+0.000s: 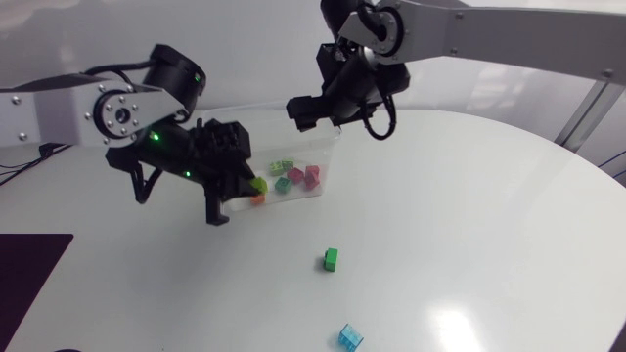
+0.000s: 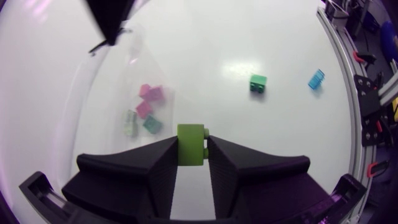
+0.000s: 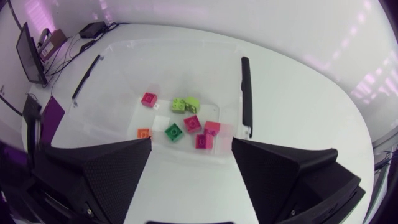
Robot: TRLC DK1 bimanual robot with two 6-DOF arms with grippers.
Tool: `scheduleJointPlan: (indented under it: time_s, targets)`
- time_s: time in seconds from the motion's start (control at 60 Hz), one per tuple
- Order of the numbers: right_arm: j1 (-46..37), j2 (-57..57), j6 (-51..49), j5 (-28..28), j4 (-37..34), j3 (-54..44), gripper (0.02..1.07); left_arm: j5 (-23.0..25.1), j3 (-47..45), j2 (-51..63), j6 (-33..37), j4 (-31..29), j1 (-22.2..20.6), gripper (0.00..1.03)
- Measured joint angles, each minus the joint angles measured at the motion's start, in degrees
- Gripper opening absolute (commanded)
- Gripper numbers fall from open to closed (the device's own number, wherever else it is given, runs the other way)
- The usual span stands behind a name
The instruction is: Place the duplo bricks in the container
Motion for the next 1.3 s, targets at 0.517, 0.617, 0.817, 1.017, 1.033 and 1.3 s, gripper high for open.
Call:
scheduleJointPlan:
  time_s: [0.517,0.617,0.817,1.017,1.033,1.3]
  targets:
    - [6.91,-15.47,-7.3,-2.56,4.33,-34.67,1.02,-7.45,16.7,16.87,-19.82,22.14,5.42,0.45]
    - [7.82,-12.22,-7.28,-2.25,6.47,-35.04,1.02,-9.81,17.33,19.58,-22.1,22.84,5.62,0.96]
    - [8.35,-5.55,-7.52,-0.81,8.72,-35.21,0.99,-10.43,16.85,17.75,-23.71,23.96,5.66,0.99]
    - [7.96,-3.43,-10.1,-1.22,10.54,-37.03,0.97,-9.49,10.27,7.63,-23.69,23.74,5.25,0.98]
    - [7.93,-3.43,-10.38,-1.31,10.71,-37.27,0.96,-9.11,9.75,6.71,-23.65,23.37,5.14,0.98]
    - [7.54,-3.17,-14.38,-2.56,12.31,-39.71,0.7,-4.39,-1.42,-6.97,-21.35,17.68,3.65,0.98]
